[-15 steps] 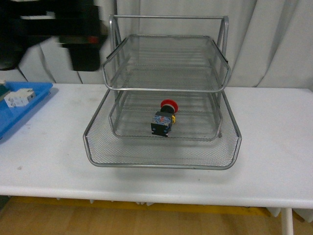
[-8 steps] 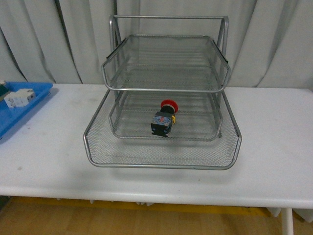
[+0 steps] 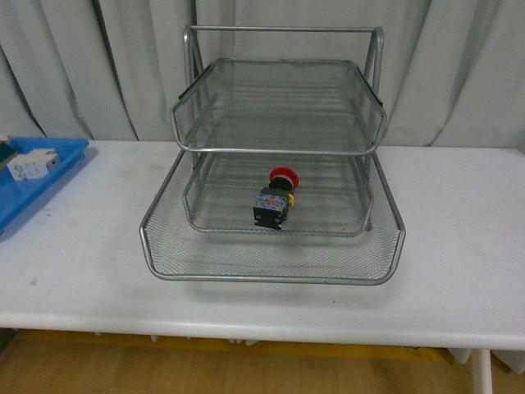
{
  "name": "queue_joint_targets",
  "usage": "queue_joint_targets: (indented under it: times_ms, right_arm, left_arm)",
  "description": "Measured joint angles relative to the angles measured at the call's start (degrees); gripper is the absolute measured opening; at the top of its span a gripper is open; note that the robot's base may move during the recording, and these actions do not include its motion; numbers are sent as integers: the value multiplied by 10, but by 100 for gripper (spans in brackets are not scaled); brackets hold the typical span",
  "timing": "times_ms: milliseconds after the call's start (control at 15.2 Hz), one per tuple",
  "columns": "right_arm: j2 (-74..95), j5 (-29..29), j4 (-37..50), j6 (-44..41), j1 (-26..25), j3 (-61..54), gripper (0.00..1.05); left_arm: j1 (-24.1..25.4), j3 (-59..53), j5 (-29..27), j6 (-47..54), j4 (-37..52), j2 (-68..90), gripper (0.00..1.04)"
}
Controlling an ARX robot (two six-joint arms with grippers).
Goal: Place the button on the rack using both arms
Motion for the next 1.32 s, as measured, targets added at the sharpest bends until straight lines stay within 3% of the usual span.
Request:
queue_joint_targets:
  times_ms: [66,855,987,1250,1316]
  right_arm:
    - [0,0,0,0,0,0,98]
    - [0,0,0,0,0,0,98]
    - [0,0,0,0,0,0,98]
    - [0,0,0,0,0,0,98]
    - [0,0,0,0,0,0,98]
  left_arm:
    - [0,-16,0,0,28,-9,2]
    - [0,-19,0,1,-151,-180,2]
    - [0,-19,0,1,-261,-263,2]
    - [0,-19,0,1,-253,-277,2]
    - [0,-19,0,1,-255,-277,13]
